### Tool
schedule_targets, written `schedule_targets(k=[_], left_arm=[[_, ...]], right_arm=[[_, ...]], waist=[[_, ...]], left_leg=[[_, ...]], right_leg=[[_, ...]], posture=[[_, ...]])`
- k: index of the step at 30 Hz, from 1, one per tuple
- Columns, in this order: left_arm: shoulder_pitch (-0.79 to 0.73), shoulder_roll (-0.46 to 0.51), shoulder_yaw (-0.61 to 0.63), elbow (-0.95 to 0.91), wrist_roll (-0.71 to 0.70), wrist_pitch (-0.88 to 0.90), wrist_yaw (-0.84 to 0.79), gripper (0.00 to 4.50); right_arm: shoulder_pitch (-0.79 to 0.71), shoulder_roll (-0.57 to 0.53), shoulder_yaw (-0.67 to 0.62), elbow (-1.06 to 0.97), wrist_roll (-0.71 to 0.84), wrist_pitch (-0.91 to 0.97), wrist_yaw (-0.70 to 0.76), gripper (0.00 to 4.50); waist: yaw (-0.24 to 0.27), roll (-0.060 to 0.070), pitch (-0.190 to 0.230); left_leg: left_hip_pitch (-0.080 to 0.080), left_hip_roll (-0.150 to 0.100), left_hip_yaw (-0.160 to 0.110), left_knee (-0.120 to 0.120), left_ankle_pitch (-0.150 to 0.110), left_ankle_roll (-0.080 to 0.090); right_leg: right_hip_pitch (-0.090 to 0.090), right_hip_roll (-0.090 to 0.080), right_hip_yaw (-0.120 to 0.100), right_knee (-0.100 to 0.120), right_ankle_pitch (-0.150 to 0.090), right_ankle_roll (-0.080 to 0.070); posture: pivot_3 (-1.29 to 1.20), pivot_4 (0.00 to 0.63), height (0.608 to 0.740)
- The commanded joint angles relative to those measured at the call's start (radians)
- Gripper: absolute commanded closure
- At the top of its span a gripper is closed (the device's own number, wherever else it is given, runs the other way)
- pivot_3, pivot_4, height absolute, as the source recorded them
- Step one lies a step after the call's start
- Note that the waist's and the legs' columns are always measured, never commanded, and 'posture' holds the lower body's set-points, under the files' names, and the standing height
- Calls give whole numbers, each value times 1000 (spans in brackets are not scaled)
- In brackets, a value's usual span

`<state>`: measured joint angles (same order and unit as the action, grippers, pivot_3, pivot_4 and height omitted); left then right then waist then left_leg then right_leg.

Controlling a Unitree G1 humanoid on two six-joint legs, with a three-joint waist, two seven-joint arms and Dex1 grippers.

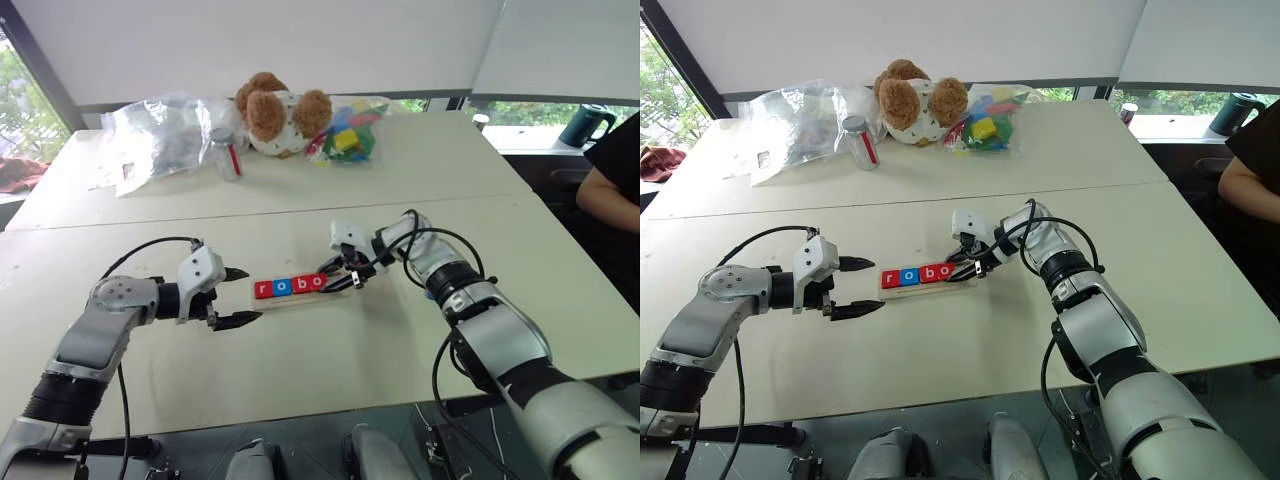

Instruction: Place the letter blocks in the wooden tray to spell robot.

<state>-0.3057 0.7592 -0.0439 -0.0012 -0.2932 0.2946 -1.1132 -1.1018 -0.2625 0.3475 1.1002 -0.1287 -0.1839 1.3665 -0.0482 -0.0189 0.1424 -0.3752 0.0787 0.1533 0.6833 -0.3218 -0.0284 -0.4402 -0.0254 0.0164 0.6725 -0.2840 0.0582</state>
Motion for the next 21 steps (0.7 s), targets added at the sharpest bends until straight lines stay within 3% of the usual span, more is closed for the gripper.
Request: schedule_targets(k=[1, 9, 15, 16, 21], left_arm=[[-6, 3, 23, -17, -11, -6, 2, 0], [-14, -5, 19, -7, -7, -13, 8, 0], [-25, -15, 15, 3, -3, -17, 8, 0], [-28, -17, 14, 5, -2, -17, 9, 0], [-34, -21, 13, 11, 1, -20, 10, 0]], right_arm=[[-28, 13, -15, -5, 0, -3, 7, 3369], [-47, 15, -28, 18, -11, -4, -23, 3369], [-55, 19, -41, 15, -2, 10, -26, 331], [-55, 19, -42, 12, -1, 10, -20, 20], [-61, 16, -56, 4, 7, 17, -16, 20]], waist=[[0, 0, 0], [0, 0, 0], [0, 0, 0], [0, 0, 0], [0, 0, 0]], left_leg=[[0, 0, 0, 0, 0, 0], [0, 0, 0, 0, 0, 0], [0, 0, 0, 0, 0, 0], [0, 0, 0, 0, 0, 0], [0, 0, 0, 0, 0, 0]], right_leg=[[0, 0, 0, 0, 0, 0], [0, 0, 0, 0, 0, 0], [0, 0, 0, 0, 0, 0], [0, 0, 0, 0, 0, 0], [0, 0, 0, 0, 0, 0]], posture=[[0, 150, 740], [0, 150, 740], [0, 150, 740], [0, 150, 740], [0, 150, 740]])
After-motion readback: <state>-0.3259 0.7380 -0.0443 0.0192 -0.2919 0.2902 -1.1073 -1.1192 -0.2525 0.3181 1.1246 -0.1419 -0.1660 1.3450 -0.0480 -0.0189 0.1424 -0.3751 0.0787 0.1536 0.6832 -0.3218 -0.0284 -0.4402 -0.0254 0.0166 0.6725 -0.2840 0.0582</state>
